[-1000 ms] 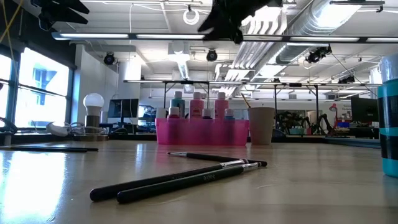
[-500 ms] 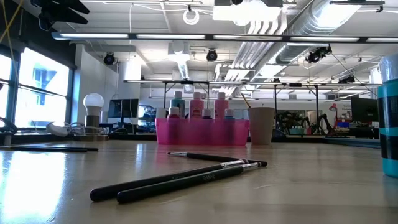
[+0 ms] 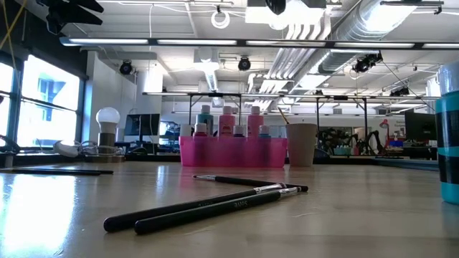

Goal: Pick & Place Paint Supplies
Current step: Put the silver paintbrush into the white cup

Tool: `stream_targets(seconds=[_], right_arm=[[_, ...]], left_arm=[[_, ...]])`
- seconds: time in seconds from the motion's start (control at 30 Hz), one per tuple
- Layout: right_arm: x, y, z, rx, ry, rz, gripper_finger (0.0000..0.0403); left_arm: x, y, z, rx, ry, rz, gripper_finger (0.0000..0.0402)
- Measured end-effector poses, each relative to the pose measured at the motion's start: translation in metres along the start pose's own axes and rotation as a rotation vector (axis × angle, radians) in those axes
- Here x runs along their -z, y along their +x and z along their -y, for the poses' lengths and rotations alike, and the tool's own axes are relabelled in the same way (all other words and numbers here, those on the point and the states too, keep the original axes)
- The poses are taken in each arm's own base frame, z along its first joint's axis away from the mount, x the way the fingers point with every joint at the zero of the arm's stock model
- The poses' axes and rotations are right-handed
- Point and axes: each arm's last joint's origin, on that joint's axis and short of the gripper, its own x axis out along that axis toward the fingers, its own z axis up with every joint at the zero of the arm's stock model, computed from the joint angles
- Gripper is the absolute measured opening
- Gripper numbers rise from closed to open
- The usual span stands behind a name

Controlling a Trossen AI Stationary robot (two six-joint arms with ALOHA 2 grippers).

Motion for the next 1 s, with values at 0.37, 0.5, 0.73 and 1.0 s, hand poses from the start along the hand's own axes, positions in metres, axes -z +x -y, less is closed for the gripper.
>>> stream_targets(seconds=[0.37, 0.5, 0.73, 1.0], right_arm=[[-0.0023, -0.0001, -0.0025, -0.065, -0.06, 0.013, 0.0175], [-0.0017, 0.0012, -0.0019, -0.058, -0.101, 0.013, 0.0175], [-0.0015, 0.0019, -0.0018, -0.057, -0.138, 0.014, 0.0175], [-0.002, 0.0018, -0.0019, -0.058, -0.084, 0.018, 0.0175]], left_arm=[[0.0001, 0.0, -0.0003, -0.01, 0.004, 0.002, 0.0152], [-0.0001, 0.0, -0.0009, -0.029, 0.004, 0.007, 0.0152], [-0.0001, 0.0001, -0.0009, -0.031, -0.069, 0.009, 0.0152], [-0.0002, 0.0, -0.001, -0.032, -0.079, 0.011, 0.0152]])
